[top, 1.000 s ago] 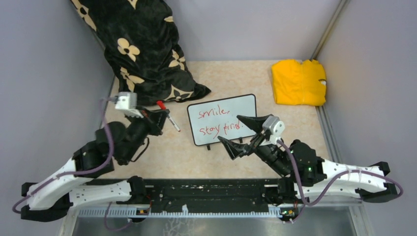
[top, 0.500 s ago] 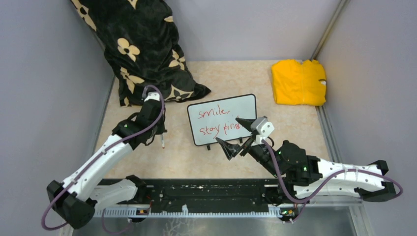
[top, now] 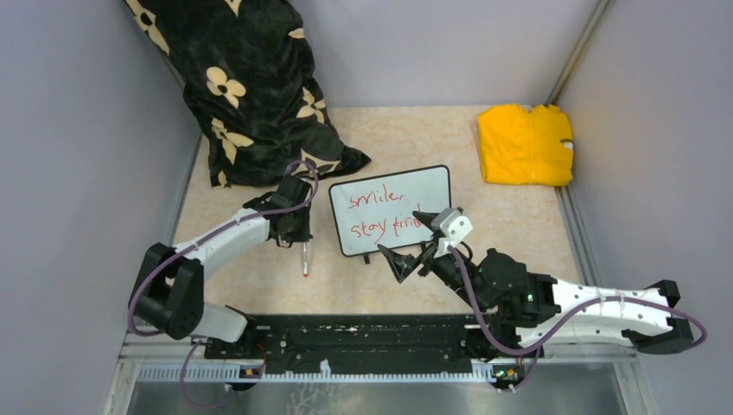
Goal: Write a sentence on the whiteboard
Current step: Place the whiteboard marker at the center of the board, then reset both arms
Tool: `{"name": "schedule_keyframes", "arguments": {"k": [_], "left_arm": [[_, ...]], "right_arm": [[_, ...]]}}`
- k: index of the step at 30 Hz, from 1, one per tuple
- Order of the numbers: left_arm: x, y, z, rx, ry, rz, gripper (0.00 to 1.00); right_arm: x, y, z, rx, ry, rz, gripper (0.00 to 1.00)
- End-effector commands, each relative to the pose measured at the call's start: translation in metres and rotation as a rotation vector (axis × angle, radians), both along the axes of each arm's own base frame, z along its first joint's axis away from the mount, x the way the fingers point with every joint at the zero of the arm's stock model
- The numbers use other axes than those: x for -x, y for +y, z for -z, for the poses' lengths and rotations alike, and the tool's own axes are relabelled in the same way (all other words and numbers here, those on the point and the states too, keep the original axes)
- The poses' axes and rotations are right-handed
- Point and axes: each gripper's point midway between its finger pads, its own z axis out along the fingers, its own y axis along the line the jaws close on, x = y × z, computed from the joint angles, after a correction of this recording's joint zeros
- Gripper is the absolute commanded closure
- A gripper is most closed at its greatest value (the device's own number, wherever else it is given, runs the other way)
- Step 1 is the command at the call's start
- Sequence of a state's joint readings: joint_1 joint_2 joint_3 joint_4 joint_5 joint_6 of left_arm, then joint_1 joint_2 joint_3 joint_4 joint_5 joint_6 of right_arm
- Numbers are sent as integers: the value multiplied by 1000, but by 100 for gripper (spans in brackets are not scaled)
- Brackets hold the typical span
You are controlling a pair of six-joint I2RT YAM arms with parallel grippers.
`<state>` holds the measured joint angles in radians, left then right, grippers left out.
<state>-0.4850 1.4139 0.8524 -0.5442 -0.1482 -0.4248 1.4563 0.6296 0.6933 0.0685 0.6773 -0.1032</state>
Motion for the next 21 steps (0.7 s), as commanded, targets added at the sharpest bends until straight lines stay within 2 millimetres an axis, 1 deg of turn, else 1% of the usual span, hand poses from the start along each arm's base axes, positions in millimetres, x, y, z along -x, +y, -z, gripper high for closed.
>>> {"name": "schedule_keyframes", "arguments": {"k": [1, 6, 10, 18, 21], "left_arm": [[-7, -3, 14, 35, 5, 9, 95], [0, 1, 31, 26, 52, 6, 91], [3, 3, 38, 24, 60, -2, 83], [5, 4, 40, 24, 70, -6, 67], [5, 3, 33, 24, 77, -4, 57]], "right_arm": [[-3, -2, -5, -34, 4, 21, 2], [-4, -1, -4, -28, 3, 25, 2], [-6, -2, -4, -26, 3, 38, 2], [-7, -4, -9, -23, -8, 50, 2], [-7, -4, -10, -22, -10, 49, 2]]}}
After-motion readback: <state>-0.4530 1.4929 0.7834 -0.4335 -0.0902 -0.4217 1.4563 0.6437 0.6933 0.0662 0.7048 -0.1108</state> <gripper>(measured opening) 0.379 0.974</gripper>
